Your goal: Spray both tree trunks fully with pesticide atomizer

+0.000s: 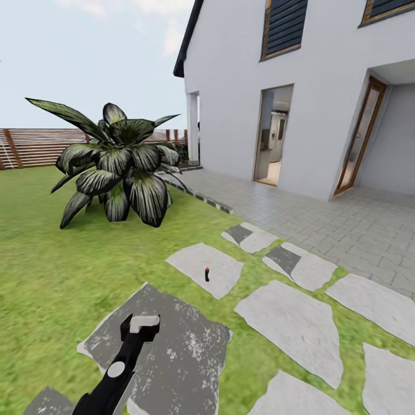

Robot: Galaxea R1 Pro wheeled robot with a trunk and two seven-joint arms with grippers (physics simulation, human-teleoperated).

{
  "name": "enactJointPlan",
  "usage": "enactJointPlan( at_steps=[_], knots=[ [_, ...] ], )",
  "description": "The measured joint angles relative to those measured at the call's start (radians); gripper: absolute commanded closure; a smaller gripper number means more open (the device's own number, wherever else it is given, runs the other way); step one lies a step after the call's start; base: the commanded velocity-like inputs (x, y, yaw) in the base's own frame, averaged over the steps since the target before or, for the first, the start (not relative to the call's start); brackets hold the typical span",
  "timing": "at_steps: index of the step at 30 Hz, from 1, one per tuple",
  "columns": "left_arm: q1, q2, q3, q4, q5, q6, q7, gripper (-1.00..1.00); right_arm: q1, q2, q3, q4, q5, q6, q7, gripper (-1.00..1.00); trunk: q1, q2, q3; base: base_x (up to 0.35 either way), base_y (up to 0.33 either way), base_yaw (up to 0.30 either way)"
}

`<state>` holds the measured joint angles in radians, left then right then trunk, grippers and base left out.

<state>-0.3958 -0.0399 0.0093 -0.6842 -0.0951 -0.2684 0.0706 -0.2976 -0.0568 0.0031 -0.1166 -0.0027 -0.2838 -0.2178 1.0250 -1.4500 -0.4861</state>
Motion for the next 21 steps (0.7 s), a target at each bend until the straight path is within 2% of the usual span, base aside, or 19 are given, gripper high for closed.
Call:
enactJointPlan(
  at_steps=[8, 21],
  knots=[
    [0.000, 0.000, 0.000, 0.000, 0.000, 0.000, 0.000, -1.00, 0.000, 0.000, 0.000, 0.000, 0.000, 0.000, 0.000, -1.00, 0.000, 0.000, 0.002, 0.350, -0.082, -0.157],
    [0.000, 0.000, 0.000, 0.000, 0.000, 0.000, 0.000, -1.00, 0.000, 0.000, 0.000, 0.000, 0.001, 0.000, 0.000, -1.00, 0.000, 0.000, 0.003, 0.350, -0.102, -0.015]
  ],
)
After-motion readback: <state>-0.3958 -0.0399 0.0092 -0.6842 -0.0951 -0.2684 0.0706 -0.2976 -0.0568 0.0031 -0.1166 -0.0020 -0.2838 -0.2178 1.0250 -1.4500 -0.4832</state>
